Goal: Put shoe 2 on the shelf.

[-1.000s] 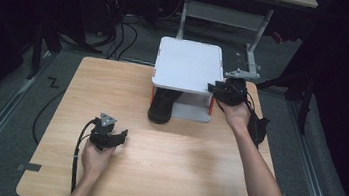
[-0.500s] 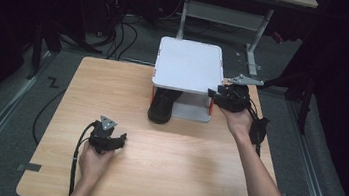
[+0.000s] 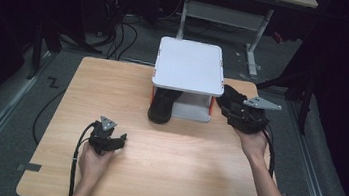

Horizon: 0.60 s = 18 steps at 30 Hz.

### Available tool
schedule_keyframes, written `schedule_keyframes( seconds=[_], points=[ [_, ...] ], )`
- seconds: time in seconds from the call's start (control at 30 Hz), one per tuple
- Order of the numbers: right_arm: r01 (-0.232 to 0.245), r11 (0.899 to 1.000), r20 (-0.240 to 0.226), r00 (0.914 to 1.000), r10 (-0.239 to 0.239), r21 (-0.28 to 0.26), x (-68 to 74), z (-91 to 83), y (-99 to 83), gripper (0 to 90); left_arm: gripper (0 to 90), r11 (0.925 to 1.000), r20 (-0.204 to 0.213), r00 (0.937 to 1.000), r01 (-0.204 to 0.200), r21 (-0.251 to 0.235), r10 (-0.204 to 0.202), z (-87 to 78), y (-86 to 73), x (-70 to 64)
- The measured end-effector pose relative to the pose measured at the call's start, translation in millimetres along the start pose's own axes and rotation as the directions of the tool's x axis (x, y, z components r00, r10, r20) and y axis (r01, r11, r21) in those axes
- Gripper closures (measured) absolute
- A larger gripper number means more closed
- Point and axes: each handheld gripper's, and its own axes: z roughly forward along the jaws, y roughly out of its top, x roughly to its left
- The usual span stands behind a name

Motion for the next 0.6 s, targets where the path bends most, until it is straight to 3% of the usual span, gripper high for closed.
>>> schedule_keyframes(
  seconds=[0.4, 0.6],
  points=[
    [-0.061, 0.998, 0.078, 0.9952, 0.059, 0.024, -26.1, -8.8, -33.3, 52.5, 32.7, 1.0000, -0.008, 0.9999, 0.007, -0.005, -0.007, -0.5, 0.2, 0.9],
    [-0.066, 0.997, 0.124, 0.9904, 0.062, 0.034, -38.7, -16.8, -42.7, 51.5, 32.6, 1.0000, -0.012, 0.9999, 0.009, -0.004, -0.009, -0.8, 0.6, 1.6]
  ],
)
